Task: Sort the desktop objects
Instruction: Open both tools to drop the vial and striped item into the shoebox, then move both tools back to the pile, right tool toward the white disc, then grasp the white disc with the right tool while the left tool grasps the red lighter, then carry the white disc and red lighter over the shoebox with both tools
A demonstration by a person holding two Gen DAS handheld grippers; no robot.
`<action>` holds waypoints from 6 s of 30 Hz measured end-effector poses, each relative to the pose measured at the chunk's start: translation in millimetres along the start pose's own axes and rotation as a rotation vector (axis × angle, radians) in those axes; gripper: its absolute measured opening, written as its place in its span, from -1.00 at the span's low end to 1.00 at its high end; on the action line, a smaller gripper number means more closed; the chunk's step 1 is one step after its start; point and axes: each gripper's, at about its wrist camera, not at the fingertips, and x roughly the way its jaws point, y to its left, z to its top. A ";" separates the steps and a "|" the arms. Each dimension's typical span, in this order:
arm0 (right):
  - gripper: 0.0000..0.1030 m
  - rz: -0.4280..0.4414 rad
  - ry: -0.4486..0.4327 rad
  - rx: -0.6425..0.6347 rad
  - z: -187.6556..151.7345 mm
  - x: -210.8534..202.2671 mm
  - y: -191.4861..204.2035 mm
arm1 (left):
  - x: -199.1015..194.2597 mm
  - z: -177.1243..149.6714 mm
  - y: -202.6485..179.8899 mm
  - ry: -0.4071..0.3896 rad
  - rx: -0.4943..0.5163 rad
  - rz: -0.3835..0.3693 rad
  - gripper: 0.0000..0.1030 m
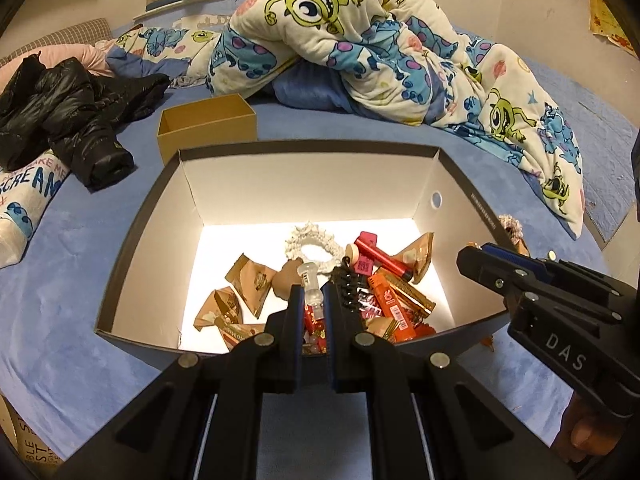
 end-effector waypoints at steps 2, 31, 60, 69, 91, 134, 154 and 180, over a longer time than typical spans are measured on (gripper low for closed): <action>-0.61 0.001 0.006 -0.002 -1.5 2.7 -0.1 | 3.6 -1.8 1.2 0.004 -0.005 -0.004 -0.81; 0.14 0.015 0.012 0.029 -0.1 12.1 -4.4 | -5.2 5.2 9.9 -0.077 -0.008 0.055 0.32; 0.42 -0.232 -0.164 0.191 4.3 -114.7 -188.1 | -25.0 -9.8 -204.0 -0.075 0.226 -0.240 0.56; 0.42 -0.297 -0.143 0.216 -18.6 -97.1 -244.6 | -3.0 -26.7 -227.2 -0.054 0.238 -0.230 0.55; 0.42 -0.364 -0.028 0.265 -51.5 34.5 -329.3 | 38.3 -73.8 -228.5 0.032 0.232 -0.246 0.55; -0.66 -0.313 -0.085 0.327 -57.8 -13.7 -315.3 | 92.9 -95.6 -178.4 0.024 -0.004 -0.044 -0.62; -0.66 -0.286 -0.097 0.288 -54.7 -28.2 -298.0 | 67.9 -95.0 -184.6 0.010 0.015 -0.119 -0.75; -0.66 -0.217 -0.086 0.128 -14.1 -62.0 -198.8 | -26.7 26.2 -168.5 -0.104 0.076 -0.106 -0.75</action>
